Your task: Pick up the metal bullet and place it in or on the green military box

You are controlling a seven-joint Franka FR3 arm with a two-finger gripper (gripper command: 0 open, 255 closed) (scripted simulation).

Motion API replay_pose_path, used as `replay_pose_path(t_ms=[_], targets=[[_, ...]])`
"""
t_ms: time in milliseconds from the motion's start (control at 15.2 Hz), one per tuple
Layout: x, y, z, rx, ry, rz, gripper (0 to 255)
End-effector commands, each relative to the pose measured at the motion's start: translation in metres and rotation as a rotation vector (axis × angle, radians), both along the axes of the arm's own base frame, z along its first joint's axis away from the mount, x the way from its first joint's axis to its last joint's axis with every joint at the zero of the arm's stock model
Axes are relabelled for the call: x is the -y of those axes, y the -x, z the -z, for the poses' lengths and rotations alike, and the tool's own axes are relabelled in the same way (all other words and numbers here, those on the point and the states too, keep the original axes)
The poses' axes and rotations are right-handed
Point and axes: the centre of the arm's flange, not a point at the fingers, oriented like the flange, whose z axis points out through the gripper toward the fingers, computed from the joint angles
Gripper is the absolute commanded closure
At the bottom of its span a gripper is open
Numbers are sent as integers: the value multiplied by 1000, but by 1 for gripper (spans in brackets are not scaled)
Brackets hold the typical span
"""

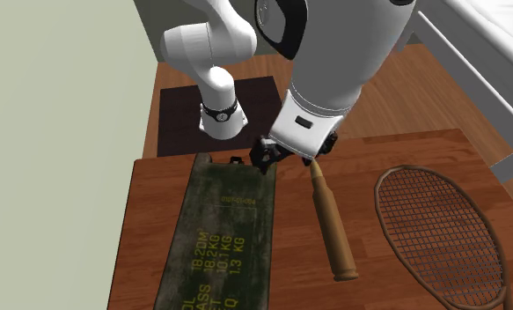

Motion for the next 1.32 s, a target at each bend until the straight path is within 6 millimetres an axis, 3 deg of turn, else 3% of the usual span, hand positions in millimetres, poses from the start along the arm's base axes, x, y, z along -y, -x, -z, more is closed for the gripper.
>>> replay_pose_path(t_ms=[0,660,1254], targets=[[-18,-12,16,5,1,4,0],[-105,-79,88,28,12,20,0],[-102,-81,130,29,12,20,0]])
